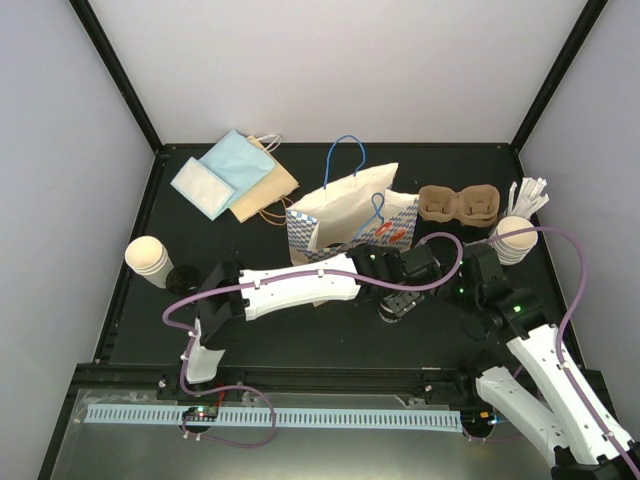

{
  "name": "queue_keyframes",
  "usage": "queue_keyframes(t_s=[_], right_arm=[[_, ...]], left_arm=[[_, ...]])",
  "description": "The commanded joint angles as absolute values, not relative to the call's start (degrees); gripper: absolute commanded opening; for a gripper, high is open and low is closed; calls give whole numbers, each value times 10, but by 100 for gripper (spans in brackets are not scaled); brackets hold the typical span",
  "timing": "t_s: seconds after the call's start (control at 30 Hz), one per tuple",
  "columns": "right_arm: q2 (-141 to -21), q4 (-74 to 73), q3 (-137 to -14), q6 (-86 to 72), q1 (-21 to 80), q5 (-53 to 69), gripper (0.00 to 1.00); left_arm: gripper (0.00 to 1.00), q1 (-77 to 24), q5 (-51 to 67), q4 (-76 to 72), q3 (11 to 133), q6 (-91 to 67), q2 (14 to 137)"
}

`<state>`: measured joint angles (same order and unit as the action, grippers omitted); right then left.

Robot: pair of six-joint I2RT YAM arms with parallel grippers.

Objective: Pack the takeout coffee

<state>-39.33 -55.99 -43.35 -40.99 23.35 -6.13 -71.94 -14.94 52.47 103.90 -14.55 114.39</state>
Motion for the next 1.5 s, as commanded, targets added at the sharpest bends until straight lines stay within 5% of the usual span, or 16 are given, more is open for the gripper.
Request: queue_keyframes(t_s=[0.0,1.47], right_arm=[[-391,-532,-432,-404,235,-47,64],[-359,-544,-430,-426,234,-70,64]], left_arm=[[69,-724,-127,512,1060,-139,1167],[70,-715,-96,523,1076,-156,1176]])
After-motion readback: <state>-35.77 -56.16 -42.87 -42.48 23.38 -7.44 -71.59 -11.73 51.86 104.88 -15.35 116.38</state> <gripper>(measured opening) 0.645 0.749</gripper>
